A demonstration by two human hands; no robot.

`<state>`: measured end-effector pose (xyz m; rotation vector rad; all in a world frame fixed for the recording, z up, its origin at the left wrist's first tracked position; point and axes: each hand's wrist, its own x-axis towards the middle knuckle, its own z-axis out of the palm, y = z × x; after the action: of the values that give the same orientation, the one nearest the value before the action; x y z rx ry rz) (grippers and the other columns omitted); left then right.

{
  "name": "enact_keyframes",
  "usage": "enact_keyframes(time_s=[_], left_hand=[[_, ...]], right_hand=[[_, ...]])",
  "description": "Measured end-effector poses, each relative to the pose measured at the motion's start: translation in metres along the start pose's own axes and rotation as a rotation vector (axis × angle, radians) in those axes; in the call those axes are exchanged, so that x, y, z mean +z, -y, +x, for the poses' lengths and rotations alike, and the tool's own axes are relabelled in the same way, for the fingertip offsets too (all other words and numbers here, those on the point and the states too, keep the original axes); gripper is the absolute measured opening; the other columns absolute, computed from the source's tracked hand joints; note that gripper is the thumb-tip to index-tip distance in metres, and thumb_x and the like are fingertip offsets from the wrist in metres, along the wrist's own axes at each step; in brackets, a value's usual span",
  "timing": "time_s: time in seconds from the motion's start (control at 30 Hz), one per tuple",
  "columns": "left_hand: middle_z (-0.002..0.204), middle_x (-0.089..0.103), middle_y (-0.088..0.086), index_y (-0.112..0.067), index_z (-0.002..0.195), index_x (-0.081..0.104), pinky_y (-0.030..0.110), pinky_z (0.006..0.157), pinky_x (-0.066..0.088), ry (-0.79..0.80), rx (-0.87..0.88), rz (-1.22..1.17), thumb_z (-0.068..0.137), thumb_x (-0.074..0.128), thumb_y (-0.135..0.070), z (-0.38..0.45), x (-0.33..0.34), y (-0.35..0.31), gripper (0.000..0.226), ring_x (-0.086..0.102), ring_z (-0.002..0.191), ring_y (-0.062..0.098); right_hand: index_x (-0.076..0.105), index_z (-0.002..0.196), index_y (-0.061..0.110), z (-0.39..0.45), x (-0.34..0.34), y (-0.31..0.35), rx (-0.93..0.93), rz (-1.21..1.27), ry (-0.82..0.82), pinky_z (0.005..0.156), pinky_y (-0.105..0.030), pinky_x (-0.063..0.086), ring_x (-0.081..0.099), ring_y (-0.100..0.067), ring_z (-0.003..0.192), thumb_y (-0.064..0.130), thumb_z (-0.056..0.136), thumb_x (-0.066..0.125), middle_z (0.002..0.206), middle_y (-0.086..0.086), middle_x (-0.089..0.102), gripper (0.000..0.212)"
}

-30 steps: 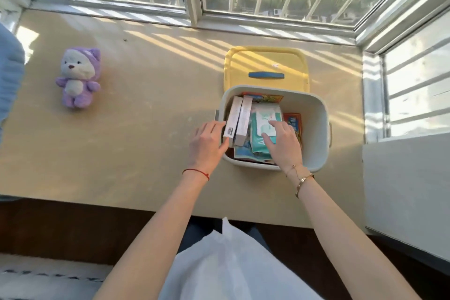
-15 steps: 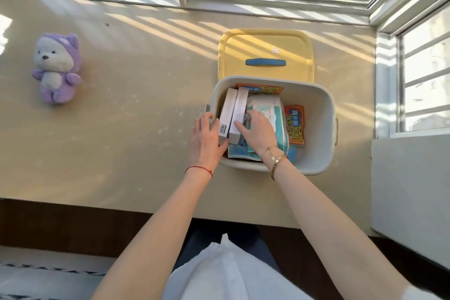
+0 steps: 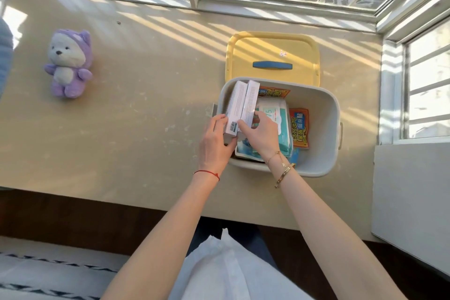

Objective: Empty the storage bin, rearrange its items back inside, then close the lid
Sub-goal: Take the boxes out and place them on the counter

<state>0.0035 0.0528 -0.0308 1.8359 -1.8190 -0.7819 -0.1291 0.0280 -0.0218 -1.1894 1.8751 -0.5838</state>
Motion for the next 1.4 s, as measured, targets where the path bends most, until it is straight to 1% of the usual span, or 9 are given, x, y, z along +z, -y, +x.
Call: enact_keyframes(time_s=[0.1,0.23,0.37,0.53,0.67,0.83,1.0,1.13,1.4], left_hand=[[0.125,0.061,0.002,-0.016,0.124,0.053,0.035,0.083,0.052,-0.019,-0.029,-0.059,0.08,0.072,-0.022,-0.009,-0.014,-0.012,0.048,0.06,0.103,0.02],[0.11,0.066,-0.003,-0.02,0.12,0.053,0.027,0.079,0.051,-0.056,-0.079,-0.156,0.079,0.073,-0.026,-0.02,-0.04,-0.021,0.046,0.062,0.094,0.012],[0.101,0.064,-0.011,-0.019,0.113,0.054,0.02,0.078,0.052,-0.116,-0.199,-0.355,0.075,0.073,-0.015,-0.025,-0.075,-0.019,0.043,0.061,0.088,0.001],[0.112,0.063,-0.008,-0.023,0.14,0.04,0.004,0.078,0.045,-0.065,-0.373,-0.545,0.075,0.069,-0.012,-0.02,-0.114,0.016,0.072,0.063,0.098,0.005],[0.121,0.062,-0.004,-0.022,0.14,0.043,0.032,0.092,0.052,0.008,-0.453,-0.717,0.067,0.063,-0.017,-0.01,-0.142,0.063,0.076,0.063,0.105,0.01],[0.128,0.059,0.006,-0.019,0.138,0.044,0.034,0.088,0.054,0.028,-0.521,-0.979,0.068,0.061,-0.009,0.019,-0.19,0.121,0.072,0.059,0.114,0.019],[0.129,0.058,0.008,-0.021,0.134,0.043,0.038,0.094,0.052,0.079,-0.502,-1.014,0.083,0.055,0.005,0.07,-0.232,0.186,0.059,0.055,0.122,0.026],[0.128,0.056,0.006,-0.018,0.14,0.037,0.033,0.093,0.052,0.119,-0.49,-1.01,0.085,0.054,0.004,0.114,-0.255,0.235,0.062,0.056,0.116,0.018],[0.135,0.053,0.006,-0.017,0.145,0.031,0.03,0.094,0.051,0.187,-0.532,-1.007,0.088,0.048,0.007,0.182,-0.248,0.309,0.064,0.057,0.117,0.016]], right_hand=[[0.057,0.116,0.016,-0.015,-0.009,0.011,-0.017,0.099,-0.028,0.076,-0.03,0.056,0.063,-0.013,0.091,0.032,0.083,0.067,0.107,0.002,0.065,0.037],[0.056,0.118,0.014,-0.035,-0.015,0.024,-0.042,0.129,-0.028,0.075,-0.033,0.057,0.063,-0.016,0.087,0.032,0.081,0.068,0.099,0.005,0.062,0.042],[0.052,0.121,0.014,-0.049,-0.015,0.034,-0.024,0.167,-0.015,0.081,-0.04,0.056,0.063,-0.017,0.094,0.024,0.08,0.065,0.102,0.004,0.061,0.045],[0.034,0.139,0.029,-0.059,0.002,0.056,-0.077,0.228,0.065,0.082,-0.038,0.057,0.063,-0.014,0.099,0.028,0.08,0.061,0.111,0.0,0.062,0.065],[0.033,0.14,0.03,-0.058,0.035,0.086,-0.089,0.305,0.129,0.085,-0.04,0.056,0.064,-0.014,0.1,0.031,0.08,0.056,0.112,-0.002,0.065,0.065],[0.036,0.139,0.029,-0.043,0.093,0.138,-0.057,0.362,0.135,0.085,-0.035,0.054,0.064,-0.014,0.098,0.026,0.087,0.056,0.103,0.005,0.063,0.055],[0.039,0.135,0.03,-0.016,0.166,0.186,0.013,0.442,0.096,0.089,-0.035,0.053,0.062,-0.02,0.104,0.039,0.084,0.058,0.115,-0.008,0.063,0.055],[0.038,0.138,0.024,0.012,0.218,0.217,0.05,0.496,0.082,0.081,-0.022,0.05,0.06,-0.017,0.1,0.021,0.093,0.054,0.115,-0.01,0.063,0.048],[0.035,0.14,0.019,0.083,0.3,0.243,0.098,0.486,0.131,0.064,-0.007,0.046,0.059,-0.012,0.093,0.014,0.096,0.044,0.109,-0.006,0.062,0.045]])
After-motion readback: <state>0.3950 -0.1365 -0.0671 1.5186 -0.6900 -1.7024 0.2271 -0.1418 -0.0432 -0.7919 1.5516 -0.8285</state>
